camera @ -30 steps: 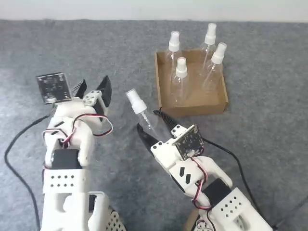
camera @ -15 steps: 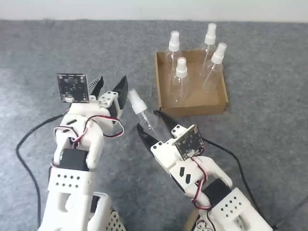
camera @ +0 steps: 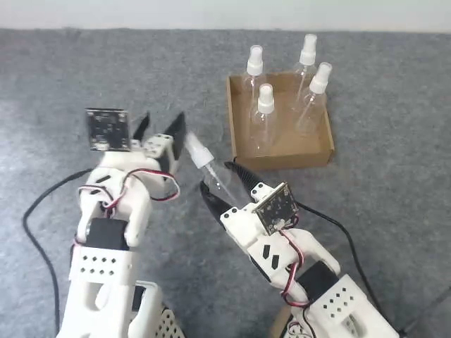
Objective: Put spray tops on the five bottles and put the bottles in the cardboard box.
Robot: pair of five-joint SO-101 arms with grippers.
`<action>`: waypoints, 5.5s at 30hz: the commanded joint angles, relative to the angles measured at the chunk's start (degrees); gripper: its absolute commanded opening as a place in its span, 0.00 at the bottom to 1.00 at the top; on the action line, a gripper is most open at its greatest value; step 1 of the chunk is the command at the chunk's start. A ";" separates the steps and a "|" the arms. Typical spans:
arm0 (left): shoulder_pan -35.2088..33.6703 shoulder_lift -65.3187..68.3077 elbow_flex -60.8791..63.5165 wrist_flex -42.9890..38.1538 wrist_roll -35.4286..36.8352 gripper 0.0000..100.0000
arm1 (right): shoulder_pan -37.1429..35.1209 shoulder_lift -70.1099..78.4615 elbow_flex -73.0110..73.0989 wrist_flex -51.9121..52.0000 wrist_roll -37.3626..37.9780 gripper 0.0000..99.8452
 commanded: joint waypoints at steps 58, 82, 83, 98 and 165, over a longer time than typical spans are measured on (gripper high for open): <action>10.64 -24.70 3.47 27.78 -10.64 0.21 | 9.19 36.88 -41.14 0.40 0.53 0.01; 9.58 -24.35 14.11 14.24 -5.63 0.36 | 0.57 31.69 -48.70 18.68 0.53 0.01; 9.58 -24.35 14.11 14.24 -5.63 0.36 | 0.75 30.55 -48.09 18.77 0.70 0.01; 9.58 -24.35 14.20 14.24 -5.71 0.36 | 6.02 21.05 -40.79 22.55 0.44 0.01; 7.03 -24.70 17.54 13.98 -8.09 0.36 | 32.66 46.20 -30.33 -11.91 -9.85 0.01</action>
